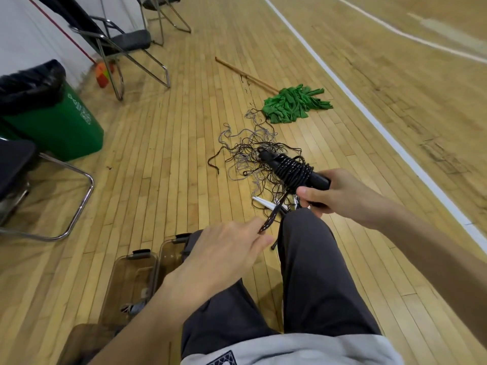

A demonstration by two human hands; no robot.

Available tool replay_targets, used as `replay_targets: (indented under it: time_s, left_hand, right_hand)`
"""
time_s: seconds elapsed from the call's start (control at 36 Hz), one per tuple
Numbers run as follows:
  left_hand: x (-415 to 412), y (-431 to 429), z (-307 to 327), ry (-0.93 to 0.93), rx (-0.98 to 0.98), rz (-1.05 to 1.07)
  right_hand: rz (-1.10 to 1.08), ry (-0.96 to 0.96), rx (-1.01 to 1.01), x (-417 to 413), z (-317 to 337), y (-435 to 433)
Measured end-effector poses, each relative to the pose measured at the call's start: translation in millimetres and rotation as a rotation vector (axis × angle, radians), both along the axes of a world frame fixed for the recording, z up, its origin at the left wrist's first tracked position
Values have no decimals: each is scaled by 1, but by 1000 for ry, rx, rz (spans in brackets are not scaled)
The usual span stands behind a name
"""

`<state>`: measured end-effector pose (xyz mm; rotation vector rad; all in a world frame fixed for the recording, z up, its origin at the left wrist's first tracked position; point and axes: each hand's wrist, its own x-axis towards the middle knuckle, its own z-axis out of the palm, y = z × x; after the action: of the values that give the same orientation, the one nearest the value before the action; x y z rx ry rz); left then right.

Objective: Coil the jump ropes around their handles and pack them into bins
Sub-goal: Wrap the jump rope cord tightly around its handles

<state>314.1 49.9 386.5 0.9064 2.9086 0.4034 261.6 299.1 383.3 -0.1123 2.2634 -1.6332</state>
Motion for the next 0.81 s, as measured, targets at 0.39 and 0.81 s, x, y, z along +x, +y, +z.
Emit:
replay_targets:
  time_s: [0.39, 0.81]
  left_hand:
    - [-41, -4, 38, 359, -187, -315]
    - [-82, 0, 48, 287, -102, -420]
  right_hand:
    - [217, -119, 354, -2, -25, -11]
    - [556, -183, 433, 27, -1, -26]
